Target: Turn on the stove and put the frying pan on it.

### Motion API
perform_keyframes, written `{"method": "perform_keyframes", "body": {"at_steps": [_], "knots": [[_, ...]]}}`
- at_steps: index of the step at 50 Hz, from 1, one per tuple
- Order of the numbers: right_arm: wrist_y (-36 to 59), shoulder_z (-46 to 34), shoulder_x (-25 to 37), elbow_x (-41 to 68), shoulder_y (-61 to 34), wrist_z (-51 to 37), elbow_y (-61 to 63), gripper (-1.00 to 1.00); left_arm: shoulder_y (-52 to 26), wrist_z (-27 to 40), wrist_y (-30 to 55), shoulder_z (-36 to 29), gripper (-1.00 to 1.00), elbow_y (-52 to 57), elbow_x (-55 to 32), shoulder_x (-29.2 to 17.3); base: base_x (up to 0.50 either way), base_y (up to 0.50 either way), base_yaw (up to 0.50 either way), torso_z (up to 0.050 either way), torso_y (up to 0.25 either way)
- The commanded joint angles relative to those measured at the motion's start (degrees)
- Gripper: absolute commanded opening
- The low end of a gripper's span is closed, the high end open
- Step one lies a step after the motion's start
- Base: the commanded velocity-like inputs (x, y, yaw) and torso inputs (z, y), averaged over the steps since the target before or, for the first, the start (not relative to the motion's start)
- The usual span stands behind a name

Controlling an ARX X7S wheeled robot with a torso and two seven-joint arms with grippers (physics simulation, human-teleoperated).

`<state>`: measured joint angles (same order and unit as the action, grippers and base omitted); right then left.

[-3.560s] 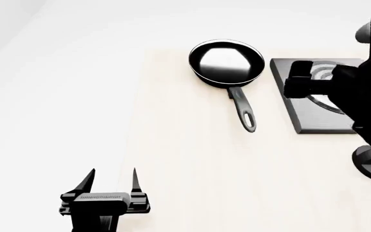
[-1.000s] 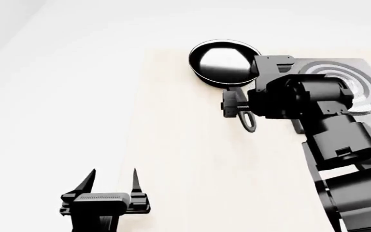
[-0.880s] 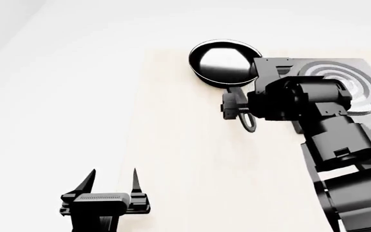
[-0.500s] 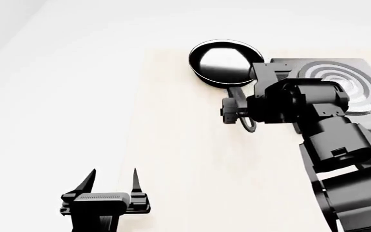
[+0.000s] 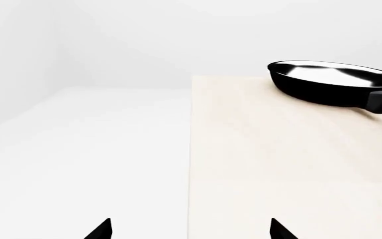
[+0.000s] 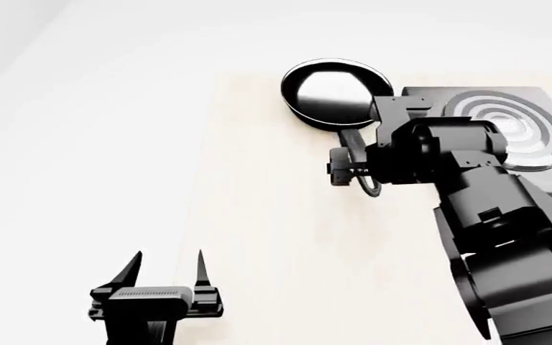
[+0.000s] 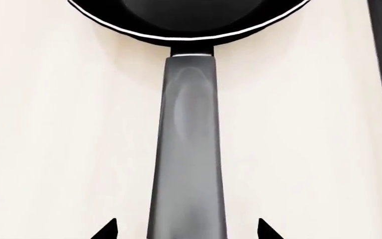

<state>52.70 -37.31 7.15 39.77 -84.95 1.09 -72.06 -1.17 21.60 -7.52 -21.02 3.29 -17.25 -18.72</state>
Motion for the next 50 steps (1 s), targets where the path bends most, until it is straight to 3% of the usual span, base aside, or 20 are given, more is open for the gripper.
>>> {"method": "perform_keyframes", "body": {"at_steps": [1,12,31,50], "knots": [[-1.24,-0.02,-0.74,-1.68,-0.51,1.03,-1.99,-1.0,0.16,0.17,-0.08,-0.09,1.0,0.21,-0.09,-0.19,0.0,0.0,0.0,0.0,0.0],[1.95,1.32,1.93,-0.29,1.52,-2.29,6.18,-1.0,0.08,0.25,-0.12,-0.27,1.0,0.15,-0.19,-0.23,0.0,0.0,0.0,0.0,0.0],[7.73,6.68,8.56,5.57,9.1,-12.23,30.86,-1.0,-0.14,0.48,-0.1,-0.44,1.0,0.03,-0.35,-0.37,0.0,0.0,0.0,0.0,0.0],[8.5,7.78,11.21,7.17,11.93,-15.1,40.4,-1.0,0.08,0.8,-0.27,-0.64,1.0,0.31,-0.31,-0.64,0.0,0.0,0.0,0.0,0.0]]}}
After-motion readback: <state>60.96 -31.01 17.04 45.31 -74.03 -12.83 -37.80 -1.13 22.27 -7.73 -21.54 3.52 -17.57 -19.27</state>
